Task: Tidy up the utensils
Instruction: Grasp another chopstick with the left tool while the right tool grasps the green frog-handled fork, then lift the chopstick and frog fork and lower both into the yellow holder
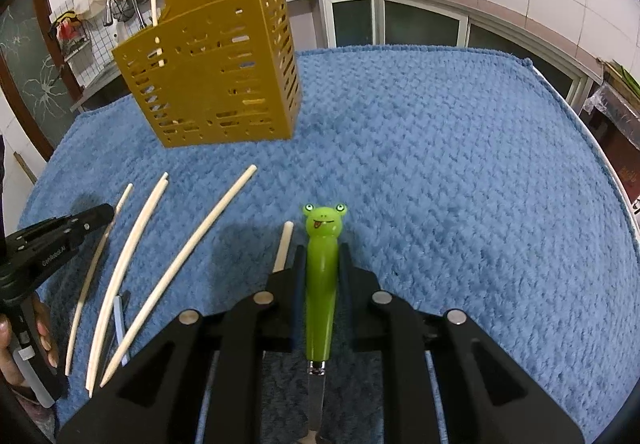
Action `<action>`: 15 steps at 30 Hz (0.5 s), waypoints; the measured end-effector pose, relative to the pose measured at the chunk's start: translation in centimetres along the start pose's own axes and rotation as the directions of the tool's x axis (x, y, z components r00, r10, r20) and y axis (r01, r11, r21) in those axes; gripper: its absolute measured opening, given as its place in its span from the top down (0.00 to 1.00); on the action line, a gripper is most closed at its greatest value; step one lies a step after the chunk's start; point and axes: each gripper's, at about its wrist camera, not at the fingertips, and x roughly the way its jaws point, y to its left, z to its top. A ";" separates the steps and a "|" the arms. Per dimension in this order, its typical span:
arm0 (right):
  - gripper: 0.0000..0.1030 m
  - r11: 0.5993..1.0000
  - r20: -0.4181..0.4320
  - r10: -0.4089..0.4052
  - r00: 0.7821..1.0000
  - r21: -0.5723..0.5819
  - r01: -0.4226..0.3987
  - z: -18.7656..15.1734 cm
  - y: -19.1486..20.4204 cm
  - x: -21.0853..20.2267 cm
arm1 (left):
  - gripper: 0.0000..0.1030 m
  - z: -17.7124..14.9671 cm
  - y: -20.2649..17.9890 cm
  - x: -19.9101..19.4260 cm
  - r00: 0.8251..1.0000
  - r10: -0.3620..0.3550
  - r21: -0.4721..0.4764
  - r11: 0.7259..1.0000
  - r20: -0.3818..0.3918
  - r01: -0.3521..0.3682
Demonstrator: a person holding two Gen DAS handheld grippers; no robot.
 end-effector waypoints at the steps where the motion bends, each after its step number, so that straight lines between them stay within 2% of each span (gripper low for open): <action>1: 0.85 1.000 -0.005 0.000 1.000 -0.001 0.000 0.0 0.0 0.2 | 1.00 0.0 0.0 0.0 1.000 0.000 0.001 1.000 -0.003 0.000; 4: 0.85 1.000 -0.020 -0.005 1.000 -0.008 0.004 -0.2 0.0 0.7 | 1.00 0.2 -0.1 0.3 1.000 -0.004 0.006 1.000 -0.021 0.004; 8: 0.84 1.000 -0.032 -0.013 0.999 -0.007 0.012 -0.4 0.0 1.4 | 0.93 0.2 -0.4 1.2 0.999 -0.002 0.020 1.000 -0.049 0.003; 15: 0.84 1.000 -0.044 -0.019 0.999 -0.003 0.018 -0.1 0.0 1.6 | 0.95 0.2 -1.2 1.2 0.998 0.039 0.064 0.997 -0.043 -0.036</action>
